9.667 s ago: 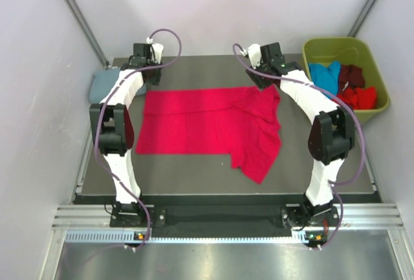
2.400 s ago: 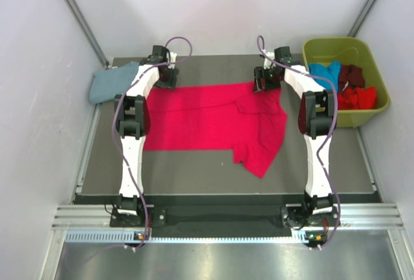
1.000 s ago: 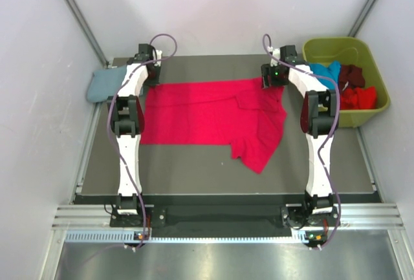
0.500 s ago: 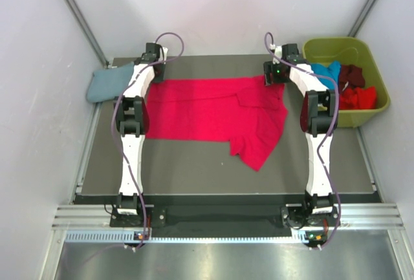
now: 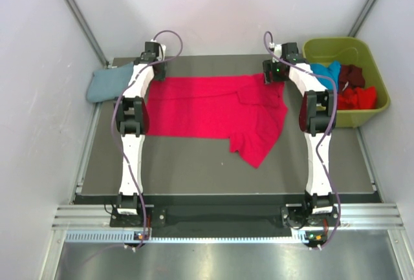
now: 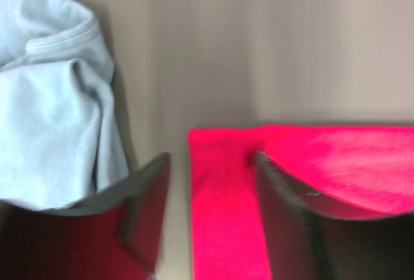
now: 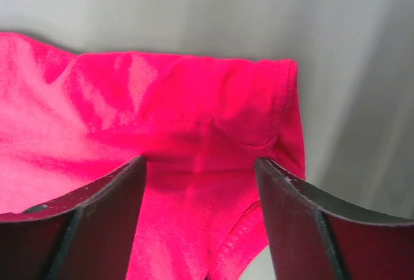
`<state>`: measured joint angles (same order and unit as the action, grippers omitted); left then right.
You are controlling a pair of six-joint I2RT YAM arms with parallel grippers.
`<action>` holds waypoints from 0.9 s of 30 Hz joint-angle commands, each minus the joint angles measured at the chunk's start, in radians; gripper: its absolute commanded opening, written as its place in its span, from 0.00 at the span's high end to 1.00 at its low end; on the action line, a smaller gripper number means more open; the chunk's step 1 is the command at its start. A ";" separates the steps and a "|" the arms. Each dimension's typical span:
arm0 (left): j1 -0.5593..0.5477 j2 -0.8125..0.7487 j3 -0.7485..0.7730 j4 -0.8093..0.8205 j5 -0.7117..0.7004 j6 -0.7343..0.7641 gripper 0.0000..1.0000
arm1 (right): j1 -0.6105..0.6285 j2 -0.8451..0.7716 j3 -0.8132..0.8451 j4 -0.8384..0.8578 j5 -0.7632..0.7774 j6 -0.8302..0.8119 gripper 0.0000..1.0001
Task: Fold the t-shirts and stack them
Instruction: Fold the tshirt
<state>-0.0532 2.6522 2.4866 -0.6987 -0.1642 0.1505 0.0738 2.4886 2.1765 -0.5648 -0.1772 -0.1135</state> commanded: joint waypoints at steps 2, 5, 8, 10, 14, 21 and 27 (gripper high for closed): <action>0.013 -0.165 -0.037 -0.007 0.002 -0.065 0.27 | -0.014 -0.130 0.020 0.011 0.005 -0.035 0.26; 0.016 -0.282 -0.066 -0.013 0.015 -0.072 0.22 | -0.006 -0.236 -0.003 0.006 -0.015 -0.038 0.21; 0.016 -0.401 -0.135 -0.033 0.075 -0.094 0.23 | 0.004 -0.354 -0.070 -0.010 -0.047 -0.044 0.19; 0.016 -0.466 -0.244 -0.050 0.104 -0.106 0.24 | 0.014 -0.422 -0.171 -0.036 -0.074 -0.072 0.14; 0.016 -0.645 -0.457 -0.082 0.160 -0.104 0.26 | 0.052 -0.609 -0.361 -0.139 -0.104 -0.349 0.15; 0.016 -0.894 -0.951 0.073 0.201 -0.112 0.35 | 0.107 -0.897 -0.840 -0.167 -0.077 -0.640 0.24; 0.016 -0.933 -1.068 0.081 0.178 -0.100 0.35 | 0.239 -0.999 -0.984 -0.283 -0.087 -0.738 0.36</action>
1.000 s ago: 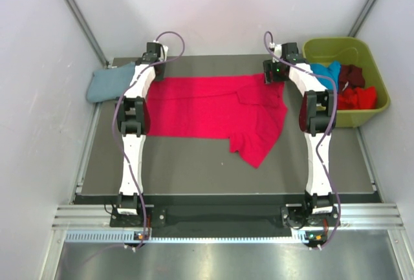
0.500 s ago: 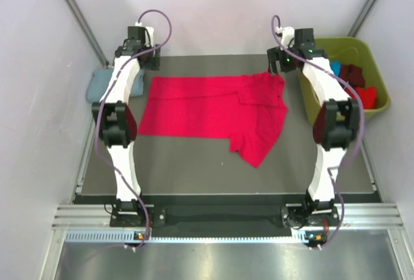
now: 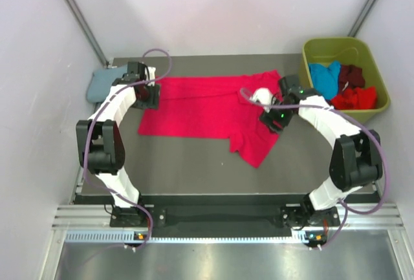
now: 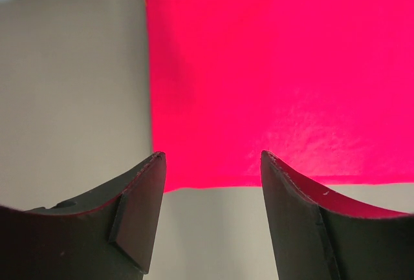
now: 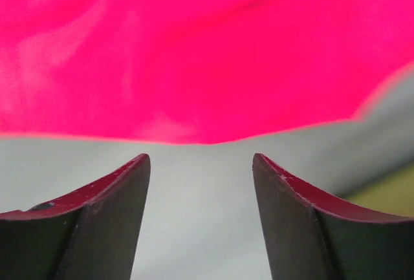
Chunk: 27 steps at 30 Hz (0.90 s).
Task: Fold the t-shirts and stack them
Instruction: Fold the tshirt
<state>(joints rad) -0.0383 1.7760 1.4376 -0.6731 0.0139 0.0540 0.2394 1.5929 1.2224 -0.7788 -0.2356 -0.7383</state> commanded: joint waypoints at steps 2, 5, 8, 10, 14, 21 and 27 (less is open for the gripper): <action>0.002 -0.061 -0.029 0.050 -0.005 0.001 0.35 | 0.118 -0.157 -0.061 -0.103 -0.021 -0.144 0.38; 0.003 -0.059 -0.051 0.030 -0.005 0.009 0.35 | 0.234 -0.247 -0.129 -0.106 -0.011 -0.170 0.39; 0.003 -0.021 -0.022 -0.031 -0.003 0.000 0.36 | 0.322 -0.298 -0.185 -0.094 0.009 -0.164 0.39; 0.003 -0.006 0.007 -0.052 0.008 -0.017 0.37 | 0.353 -0.306 -0.215 -0.091 0.007 -0.151 0.40; 0.005 -0.016 0.021 -0.045 0.026 -0.031 0.38 | 0.411 -0.291 -0.238 -0.088 -0.005 -0.122 0.44; 0.006 -0.001 0.014 -0.042 0.008 -0.025 0.38 | 0.475 -0.134 -0.213 -0.094 -0.014 -0.127 0.53; 0.014 0.000 0.020 -0.039 0.003 -0.016 0.38 | 0.535 -0.079 -0.230 -0.091 -0.011 -0.118 0.56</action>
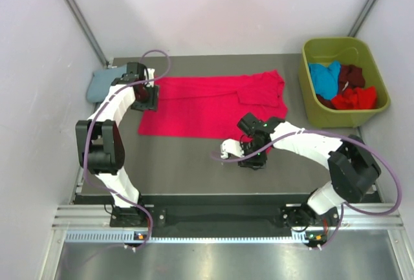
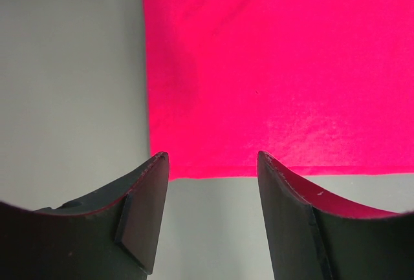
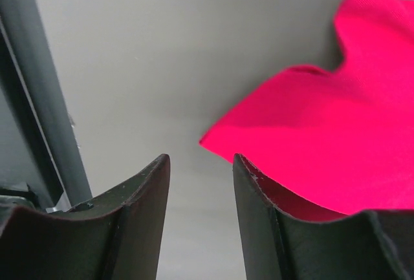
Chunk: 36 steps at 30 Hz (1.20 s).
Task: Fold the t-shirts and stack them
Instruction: Fold the tshirt
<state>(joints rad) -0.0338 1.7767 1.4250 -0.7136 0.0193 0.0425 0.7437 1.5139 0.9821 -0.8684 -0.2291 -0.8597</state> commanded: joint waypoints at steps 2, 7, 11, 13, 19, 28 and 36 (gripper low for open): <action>0.014 0.003 0.041 0.002 -0.001 -0.004 0.38 | 0.034 0.005 0.001 0.003 -0.013 0.007 0.56; 0.020 0.010 0.060 -0.001 0.001 -0.004 0.38 | 0.034 0.028 -0.034 0.019 -0.010 0.017 0.56; 0.022 0.017 0.068 -0.009 0.002 -0.013 0.38 | 0.036 0.065 -0.063 0.043 0.008 0.033 0.55; 0.026 0.013 0.068 -0.009 0.004 -0.015 0.38 | 0.036 0.084 -0.071 0.057 0.016 0.039 0.56; 0.026 0.007 0.052 -0.014 0.001 -0.018 0.38 | 0.036 0.138 -0.066 0.105 0.048 0.051 0.63; 0.126 -0.016 -0.008 -0.099 0.027 -0.041 0.39 | 0.034 0.137 -0.071 0.198 0.114 0.114 0.93; 0.210 -0.077 -0.057 -0.149 0.099 -0.121 0.39 | 0.007 0.056 -0.030 0.175 0.171 0.148 1.00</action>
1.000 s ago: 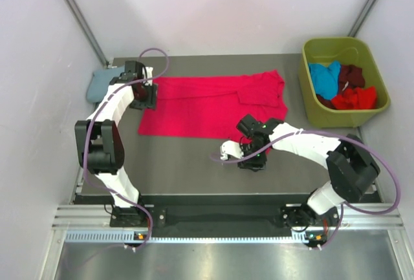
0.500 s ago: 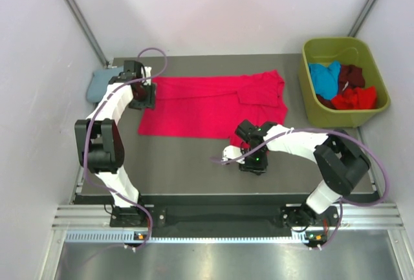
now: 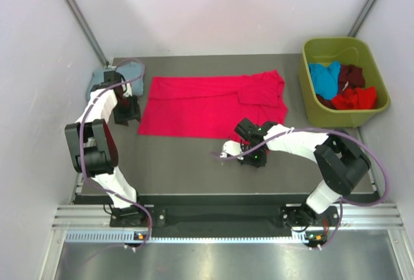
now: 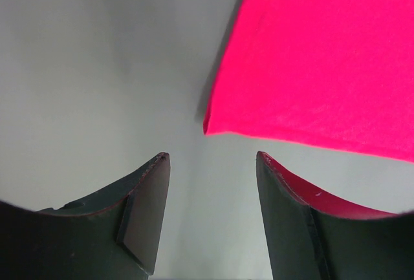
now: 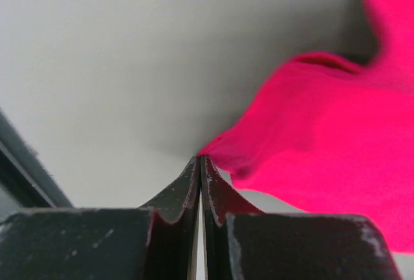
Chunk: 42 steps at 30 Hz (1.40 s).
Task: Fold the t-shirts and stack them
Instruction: Fold the tshirt
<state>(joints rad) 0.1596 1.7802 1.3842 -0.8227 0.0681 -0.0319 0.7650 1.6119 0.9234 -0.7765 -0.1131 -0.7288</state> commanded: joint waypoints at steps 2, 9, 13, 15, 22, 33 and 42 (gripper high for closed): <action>0.023 -0.097 -0.059 -0.043 0.071 -0.048 0.39 | -0.052 -0.066 0.078 0.056 0.050 0.026 1.00; 0.034 -0.091 -0.146 -0.018 0.104 -0.071 0.37 | -0.121 -0.113 0.184 0.011 0.049 0.032 1.00; 0.057 -0.039 -0.111 -0.021 0.111 -0.082 0.36 | -0.130 -0.116 0.186 0.014 0.052 0.034 1.00; 0.075 0.004 -0.085 -0.024 0.125 -0.086 0.37 | -0.133 -0.118 0.187 0.016 0.053 0.035 1.00; 0.089 0.119 -0.007 -0.023 0.157 -0.086 0.45 | -0.162 -0.124 0.201 0.008 0.061 0.034 1.00; 0.090 0.223 0.029 -0.010 0.210 -0.085 0.68 | -0.164 -0.171 0.051 0.011 0.013 0.037 0.56; 0.090 0.211 0.015 -0.010 0.199 -0.079 1.00 | -0.125 -0.147 -0.031 0.117 -0.077 0.062 0.58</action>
<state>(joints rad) 0.2474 1.9915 1.3941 -0.8421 0.2653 -0.1104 0.6178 1.4727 0.9028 -0.7303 -0.1425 -0.6769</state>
